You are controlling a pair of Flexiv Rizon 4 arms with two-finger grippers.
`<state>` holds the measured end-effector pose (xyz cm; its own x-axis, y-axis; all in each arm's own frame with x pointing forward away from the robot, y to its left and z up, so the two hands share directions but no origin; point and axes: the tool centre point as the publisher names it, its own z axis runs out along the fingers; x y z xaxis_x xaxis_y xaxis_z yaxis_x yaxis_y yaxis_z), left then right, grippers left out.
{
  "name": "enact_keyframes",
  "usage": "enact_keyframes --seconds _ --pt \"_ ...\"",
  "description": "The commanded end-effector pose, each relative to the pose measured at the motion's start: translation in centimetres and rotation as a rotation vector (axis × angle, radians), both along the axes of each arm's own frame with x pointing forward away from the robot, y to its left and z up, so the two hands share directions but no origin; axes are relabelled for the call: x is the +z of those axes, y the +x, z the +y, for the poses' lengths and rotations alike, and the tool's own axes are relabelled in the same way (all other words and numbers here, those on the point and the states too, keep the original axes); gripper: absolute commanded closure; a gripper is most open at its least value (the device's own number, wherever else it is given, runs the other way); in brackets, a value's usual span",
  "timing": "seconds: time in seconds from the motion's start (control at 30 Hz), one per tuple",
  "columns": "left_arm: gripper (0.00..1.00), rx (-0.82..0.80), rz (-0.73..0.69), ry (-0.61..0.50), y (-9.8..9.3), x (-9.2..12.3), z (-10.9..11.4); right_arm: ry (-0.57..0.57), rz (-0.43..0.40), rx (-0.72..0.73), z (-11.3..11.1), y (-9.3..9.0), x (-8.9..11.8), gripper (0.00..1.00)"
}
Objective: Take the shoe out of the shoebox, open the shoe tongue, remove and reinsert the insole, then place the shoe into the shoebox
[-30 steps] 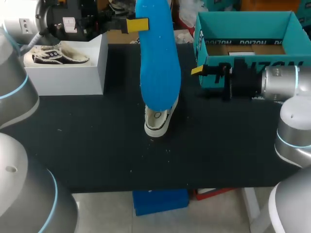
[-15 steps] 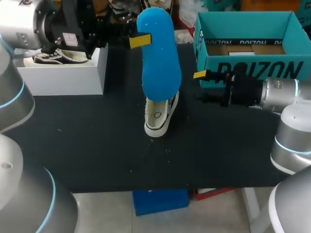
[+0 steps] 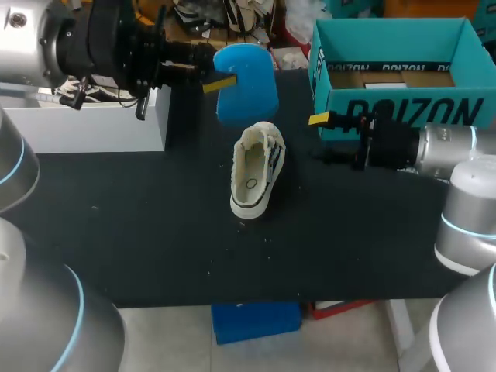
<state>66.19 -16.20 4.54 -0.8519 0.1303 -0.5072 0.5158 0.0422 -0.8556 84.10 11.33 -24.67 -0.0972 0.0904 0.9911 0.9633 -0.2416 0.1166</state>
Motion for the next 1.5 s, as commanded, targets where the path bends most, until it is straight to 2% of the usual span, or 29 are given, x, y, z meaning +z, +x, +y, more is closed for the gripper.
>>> enact_keyframes --seconds 0.03,0.07,0.13,0.17,0.2,0.23,0.3,0.37,0.4,0.47,0.53,1.07,1.23,1.33,1.5 --pt "1.00 0.004 -0.162 -0.015 -1.5 0.1 0.1 -0.001 0.000 -0.003 0.1 0.0 -0.1 0.00" --pt "1.00 -0.014 -0.344 0.090 -2.5 -0.6 0.2 -0.001 0.000 -0.003 0.1 0.0 -0.1 0.00" --pt "1.00 -0.043 -0.352 -0.034 -4.6 -2.6 0.9 -0.001 0.000 -0.003 0.1 0.0 -0.1 0.00" --pt "1.00 -0.048 -0.478 0.047 -5.3 -3.9 1.3 -0.001 0.000 -0.003 0.1 0.0 -0.1 0.00" --pt "1.00 -0.076 -0.553 0.076 -6.1 -5.4 1.7 -0.001 0.000 -0.003 0.1 0.0 -0.1 0.00" --pt "1.00 -0.096 -0.515 -0.005 -6.9 -6.6 2.2 -0.001 0.000 -0.003 0.1 0.0 -0.1 0.00" --pt "1.00 -0.107 -0.630 0.038 -8.3 -8.9 3.3 -0.001 0.000 -0.003 0.1 0.0 -0.1 0.00" --pt "1.00 -0.119 -0.633 -0.028 -9.6 -10.8 4.0 -0.001 0.000 -0.003 0.1 0.0 -0.1 0.00" --pt "1.00 -0.138 -0.709 0.003 -10.1 -11.7 4.3 -0.001 0.000 -0.003 0.1 0.0 -0.1 0.00" --pt "1.00 -0.179 -0.773 -0.030 -11.1 -13.1 4.7 -0.001 0.000 -0.003 0.1 0.0 -0.1 0.00" --pt "1.00 -0.199 -0.873 0.020 -12.2 -14.6 5.2 -0.001 0.000 -0.003 0.1 0.0 -0.1 0.00" --pt "1.00 -0.199 -0.873 0.020 -12.2 -14.6 5.2 -0.001 0.000 -0.003 0.1 0.0 -0.1 0.00" --pt "1.00 -0.247 -1.006 0.088 -13.4 -17.9 5.4 -0.001 0.000 -0.003 0.1 0.0 -0.1 0.00" --pt "1.00 -0.230 -1.105 0.062 -13.4 -20.0 5.5 -0.001 0.000 -0.003 0.1 0.0 -0.1 0.00" --pt "1.00 -0.152 -1.187 -0.067 -12.9 -21.6 5.7 -0.001 0.000 -0.003 0.1 0.0 -0.1 0.00"
